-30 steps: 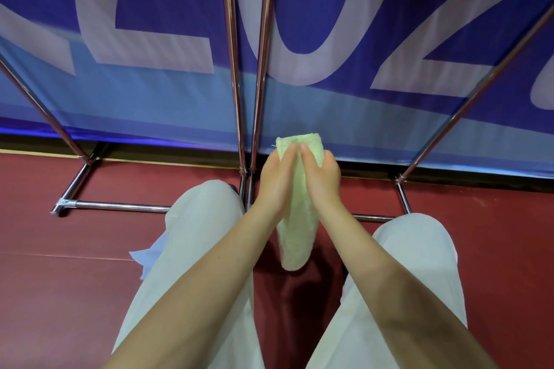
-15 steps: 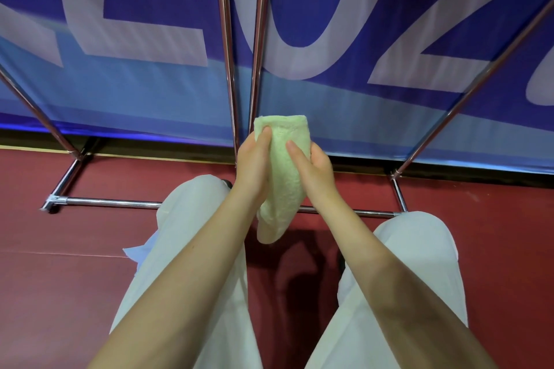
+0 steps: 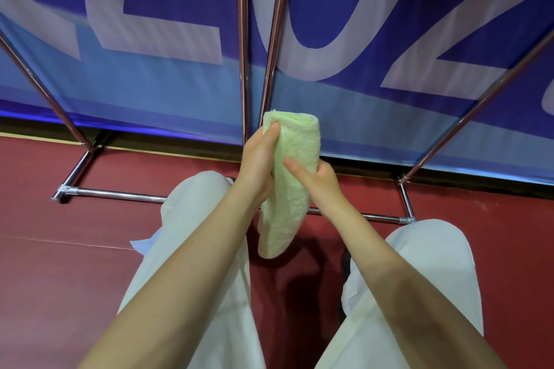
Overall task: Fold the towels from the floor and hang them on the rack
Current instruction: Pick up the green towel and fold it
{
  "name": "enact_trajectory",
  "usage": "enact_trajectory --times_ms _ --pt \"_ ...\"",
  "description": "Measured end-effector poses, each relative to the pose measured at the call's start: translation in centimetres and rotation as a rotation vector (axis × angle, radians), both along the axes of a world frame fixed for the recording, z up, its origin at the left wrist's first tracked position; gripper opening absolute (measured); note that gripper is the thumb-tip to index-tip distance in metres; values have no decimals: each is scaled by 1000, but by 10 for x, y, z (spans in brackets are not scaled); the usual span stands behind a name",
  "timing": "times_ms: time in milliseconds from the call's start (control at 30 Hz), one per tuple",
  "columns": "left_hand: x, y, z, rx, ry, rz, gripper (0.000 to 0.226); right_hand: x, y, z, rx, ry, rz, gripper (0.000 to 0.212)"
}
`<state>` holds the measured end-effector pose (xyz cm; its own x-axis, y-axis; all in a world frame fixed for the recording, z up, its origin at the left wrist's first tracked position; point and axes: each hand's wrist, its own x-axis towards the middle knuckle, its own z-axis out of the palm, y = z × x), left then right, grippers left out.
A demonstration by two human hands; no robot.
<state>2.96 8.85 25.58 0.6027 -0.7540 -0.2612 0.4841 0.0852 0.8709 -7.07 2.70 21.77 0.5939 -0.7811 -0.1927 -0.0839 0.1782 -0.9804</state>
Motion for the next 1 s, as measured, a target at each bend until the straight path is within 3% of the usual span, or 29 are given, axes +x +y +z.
enact_trajectory --times_ms 200,367,500,633,767,900,1000 --pt "11 6 4 -75 78 51 31 2 2 -19 -32 95 119 29" --pt "16 11 5 -75 136 85 33 6 0 -47 -81 240 156 28" --pt "25 15 4 -87 207 128 34 6 0 -62 -115 364 218 42" --pt "37 18 -1 -84 291 201 34 6 5 -68 -116 404 299 19" --pt "47 21 -2 -87 310 308 33 5 3 -62 -72 283 187 6" --pt "56 29 -7 -87 338 389 31 5 -4 -48 -62 250 63 13" --pt "57 35 -13 -60 383 413 33 3 -3 -45 -188 257 39 5"
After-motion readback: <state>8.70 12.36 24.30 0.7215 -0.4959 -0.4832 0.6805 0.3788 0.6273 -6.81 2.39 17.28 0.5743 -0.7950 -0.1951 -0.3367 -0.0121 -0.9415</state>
